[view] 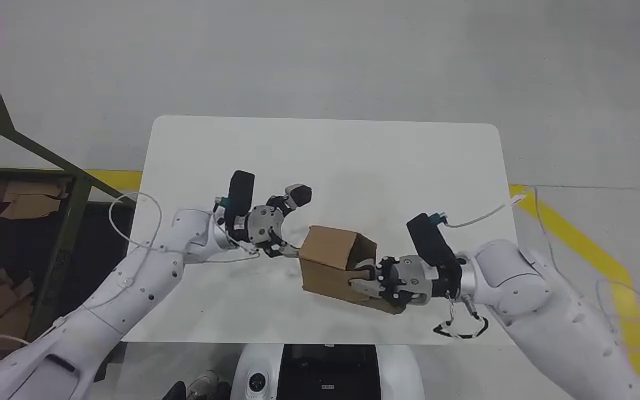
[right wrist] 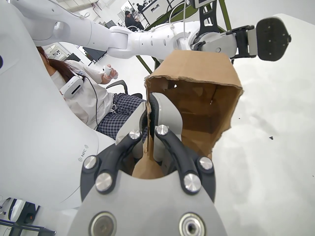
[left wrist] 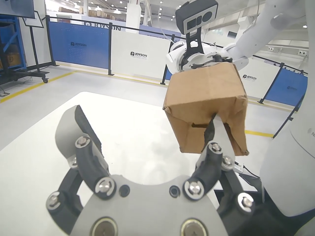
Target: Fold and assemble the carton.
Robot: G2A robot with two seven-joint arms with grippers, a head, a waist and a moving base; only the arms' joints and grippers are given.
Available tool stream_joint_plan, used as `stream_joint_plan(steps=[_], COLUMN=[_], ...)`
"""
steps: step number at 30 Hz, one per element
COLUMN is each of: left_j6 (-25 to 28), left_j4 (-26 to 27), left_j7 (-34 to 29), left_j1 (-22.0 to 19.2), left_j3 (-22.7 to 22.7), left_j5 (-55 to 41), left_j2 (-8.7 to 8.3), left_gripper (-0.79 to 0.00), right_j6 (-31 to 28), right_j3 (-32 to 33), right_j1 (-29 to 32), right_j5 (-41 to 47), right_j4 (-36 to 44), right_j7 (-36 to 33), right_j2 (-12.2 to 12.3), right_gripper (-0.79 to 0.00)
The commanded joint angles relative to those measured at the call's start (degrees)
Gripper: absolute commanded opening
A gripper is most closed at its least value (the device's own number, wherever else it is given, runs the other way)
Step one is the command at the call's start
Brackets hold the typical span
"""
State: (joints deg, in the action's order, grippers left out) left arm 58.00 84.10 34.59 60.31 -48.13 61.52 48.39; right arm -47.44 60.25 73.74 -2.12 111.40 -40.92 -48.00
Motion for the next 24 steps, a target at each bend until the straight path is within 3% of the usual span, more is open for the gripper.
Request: stream_joint_plan(steps=[1, 10, 14, 24], left_j6=[-0.01, 0.00, 0.00, 0.00], left_j4=[-0.72, -0.35, 1.16, 1.07], left_j7=[0.50, 5.58, 5.90, 3.54], left_j1=[0.50, 4.82, 4.07, -5.61], left_j3=[-0.78, -2.69, 1.38, 16.30], left_j5=[-0.06, 0.96, 1.52, -9.42], left_j2=[-0.01, -0.73, -1.67, -3.28], left_gripper=[0.000, 0.000, 0.000, 0.000], right_j6=[-0.01, 1.74, 2.91, 2.70], right_j3=[0.53, 3.29, 3.54, 2.93], right_j1=[0.26, 0.97, 0.90, 0.82], right_j5=[-0.10, -0.52, -1.06, -2.66], right_j4=[-0.19, -1.60, -1.50, -0.86], right_j7=[0.37, 1.14, 1.03, 0.84], right_j2=[0.05, 0.35, 0.31, 0.03], right_gripper=[-0.785, -0.785, -0.785, -0.785])
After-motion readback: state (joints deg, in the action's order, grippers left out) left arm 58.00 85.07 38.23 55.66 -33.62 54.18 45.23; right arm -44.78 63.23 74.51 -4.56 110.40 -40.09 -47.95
